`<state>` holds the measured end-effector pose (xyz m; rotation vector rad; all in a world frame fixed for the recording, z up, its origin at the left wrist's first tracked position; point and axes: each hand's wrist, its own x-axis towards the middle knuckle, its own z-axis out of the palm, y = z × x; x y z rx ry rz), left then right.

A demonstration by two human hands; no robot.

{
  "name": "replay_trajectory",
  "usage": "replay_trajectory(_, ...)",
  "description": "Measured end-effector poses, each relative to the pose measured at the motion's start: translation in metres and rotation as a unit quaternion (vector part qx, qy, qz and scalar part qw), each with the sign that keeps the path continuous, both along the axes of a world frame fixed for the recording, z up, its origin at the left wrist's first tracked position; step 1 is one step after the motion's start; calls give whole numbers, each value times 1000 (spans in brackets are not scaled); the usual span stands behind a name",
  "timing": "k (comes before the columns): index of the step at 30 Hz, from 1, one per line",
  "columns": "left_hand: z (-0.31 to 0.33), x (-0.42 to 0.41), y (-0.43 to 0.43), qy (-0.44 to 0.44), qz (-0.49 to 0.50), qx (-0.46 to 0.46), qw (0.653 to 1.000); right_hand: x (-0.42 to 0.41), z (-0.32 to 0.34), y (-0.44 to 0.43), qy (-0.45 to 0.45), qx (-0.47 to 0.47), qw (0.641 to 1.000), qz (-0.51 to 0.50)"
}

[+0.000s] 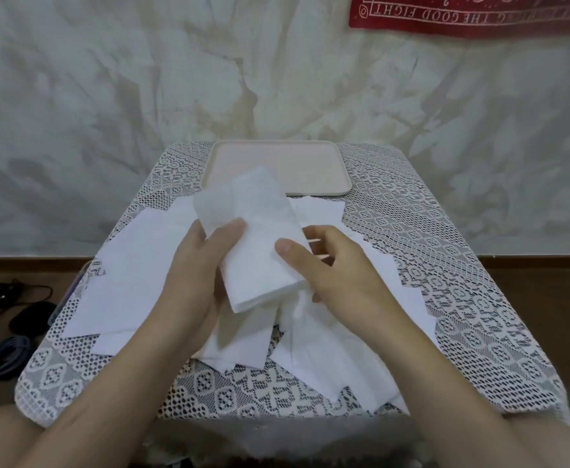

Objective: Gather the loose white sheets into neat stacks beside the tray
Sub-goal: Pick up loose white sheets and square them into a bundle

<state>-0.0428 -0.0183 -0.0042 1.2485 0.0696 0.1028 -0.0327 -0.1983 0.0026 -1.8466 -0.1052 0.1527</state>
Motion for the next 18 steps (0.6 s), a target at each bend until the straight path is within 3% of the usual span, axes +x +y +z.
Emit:
replay_trajectory(4, -1, 0, -5, -7, -27, -66, 997, -3, 6, -3, 55, 63, 992, 96)
replay_trajectory(8, -9, 6, 7, -21, -25, -27, 999, 5, 4, -12, 44, 157, 985, 60)
replay_trajectory(13, -4, 10, 21, -75, -43, 165, 983, 19, 3, -24, -25, 261, 965, 29)
replay_trajectory(18, 0, 12, 28, -105, -68, 357, 926, 21, -8, -26, -76, 137, 986, 51)
